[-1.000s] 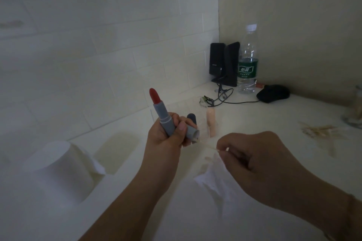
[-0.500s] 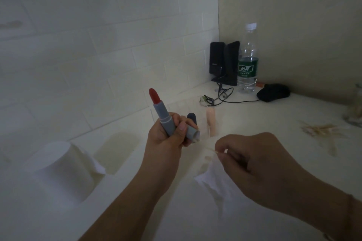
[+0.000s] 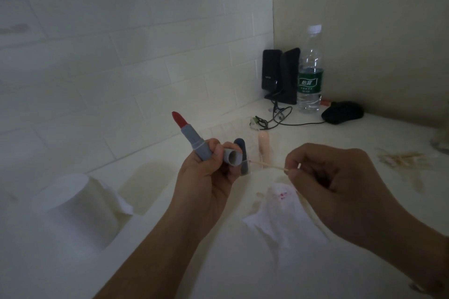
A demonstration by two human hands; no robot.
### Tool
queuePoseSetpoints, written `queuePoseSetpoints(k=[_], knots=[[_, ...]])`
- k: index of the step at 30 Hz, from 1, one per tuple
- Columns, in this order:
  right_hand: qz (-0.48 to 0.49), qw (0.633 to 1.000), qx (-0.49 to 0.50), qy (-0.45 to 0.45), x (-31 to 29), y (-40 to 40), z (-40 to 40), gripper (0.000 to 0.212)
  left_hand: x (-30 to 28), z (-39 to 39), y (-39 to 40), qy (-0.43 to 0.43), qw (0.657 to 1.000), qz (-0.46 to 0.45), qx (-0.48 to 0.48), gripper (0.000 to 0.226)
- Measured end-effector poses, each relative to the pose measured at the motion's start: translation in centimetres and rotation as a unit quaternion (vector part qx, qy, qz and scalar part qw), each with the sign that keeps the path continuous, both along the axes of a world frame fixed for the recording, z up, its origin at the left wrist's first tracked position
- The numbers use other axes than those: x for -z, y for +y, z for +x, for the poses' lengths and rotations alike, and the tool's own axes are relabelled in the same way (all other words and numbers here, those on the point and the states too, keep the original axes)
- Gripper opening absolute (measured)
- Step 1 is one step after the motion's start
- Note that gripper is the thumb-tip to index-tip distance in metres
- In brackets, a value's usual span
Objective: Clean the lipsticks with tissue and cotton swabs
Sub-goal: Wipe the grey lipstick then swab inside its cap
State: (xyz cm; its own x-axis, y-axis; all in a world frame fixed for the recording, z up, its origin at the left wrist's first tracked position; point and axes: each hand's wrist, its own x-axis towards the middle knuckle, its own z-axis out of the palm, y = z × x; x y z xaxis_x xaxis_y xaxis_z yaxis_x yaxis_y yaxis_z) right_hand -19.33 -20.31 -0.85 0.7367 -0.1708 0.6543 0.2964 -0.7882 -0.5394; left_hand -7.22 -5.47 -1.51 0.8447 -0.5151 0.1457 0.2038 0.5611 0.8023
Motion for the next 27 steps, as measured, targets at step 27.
queuePoseSetpoints(k=[27], knots=[[-0.25, 0.968, 0.031, -0.016, 1.0, 2.1, -0.1, 0.017, 0.6, -0.6, -0.4, -0.151, 0.988, 0.016, 0.031, 0.021]])
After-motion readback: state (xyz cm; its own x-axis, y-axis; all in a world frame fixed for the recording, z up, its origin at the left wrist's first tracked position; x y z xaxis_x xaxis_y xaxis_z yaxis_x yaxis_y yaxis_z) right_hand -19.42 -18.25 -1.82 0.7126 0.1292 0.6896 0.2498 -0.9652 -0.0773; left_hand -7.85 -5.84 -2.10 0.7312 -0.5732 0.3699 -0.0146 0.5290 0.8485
